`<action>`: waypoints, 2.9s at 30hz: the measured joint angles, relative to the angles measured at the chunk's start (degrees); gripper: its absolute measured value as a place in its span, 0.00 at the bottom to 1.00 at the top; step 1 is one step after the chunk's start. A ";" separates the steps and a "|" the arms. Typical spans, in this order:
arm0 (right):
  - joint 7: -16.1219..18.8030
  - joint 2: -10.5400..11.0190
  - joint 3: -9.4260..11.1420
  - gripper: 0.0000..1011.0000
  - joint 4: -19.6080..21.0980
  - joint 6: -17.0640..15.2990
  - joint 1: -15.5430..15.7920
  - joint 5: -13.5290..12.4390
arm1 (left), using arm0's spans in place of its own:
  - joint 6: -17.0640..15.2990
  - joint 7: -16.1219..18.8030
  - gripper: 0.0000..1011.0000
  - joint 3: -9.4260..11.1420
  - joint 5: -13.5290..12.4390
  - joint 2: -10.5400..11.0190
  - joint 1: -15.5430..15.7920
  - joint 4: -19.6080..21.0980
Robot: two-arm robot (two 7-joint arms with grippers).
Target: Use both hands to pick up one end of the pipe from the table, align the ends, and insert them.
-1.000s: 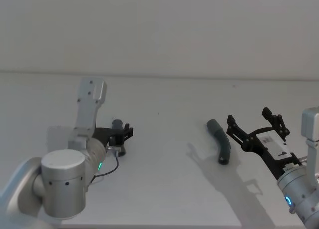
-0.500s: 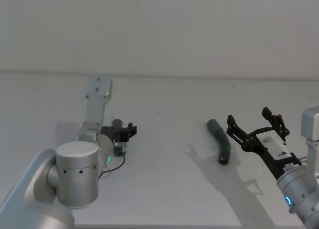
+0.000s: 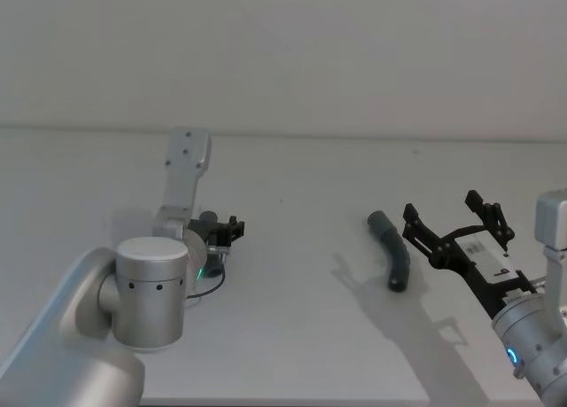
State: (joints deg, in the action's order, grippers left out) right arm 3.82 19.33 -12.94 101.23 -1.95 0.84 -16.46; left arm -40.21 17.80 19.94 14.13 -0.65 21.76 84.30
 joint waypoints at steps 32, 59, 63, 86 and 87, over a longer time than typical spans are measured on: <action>0.00 0.00 0.00 0.99 0.00 0.00 0.00 0.00 | -1.93 -1.67 0.99 -0.87 -0.82 -0.59 1.59 -3.92; 0.00 0.00 0.00 0.99 0.00 0.00 0.00 0.00 | -2.27 -2.31 0.59 -1.70 -0.88 -1.81 1.70 -5.09; 0.00 0.00 0.00 0.99 0.00 0.00 0.00 0.00 | -2.27 -2.34 0.48 -1.74 -0.88 -1.86 1.70 -5.12; -0.02 0.42 -0.15 0.99 -0.22 -3.68 -1.20 0.81 | -2.23 -2.41 0.34 -1.82 -0.88 -1.98 1.70 -5.23; -0.03 0.50 -0.19 0.99 -0.24 -4.21 -1.37 0.90 | -2.23 -2.41 0.34 -1.82 -0.88 -1.99 1.70 -5.23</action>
State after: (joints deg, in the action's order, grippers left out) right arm 3.79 19.83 -13.13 100.99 -6.17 -0.53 -15.56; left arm -42.43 15.39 18.12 13.25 -2.63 23.46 79.07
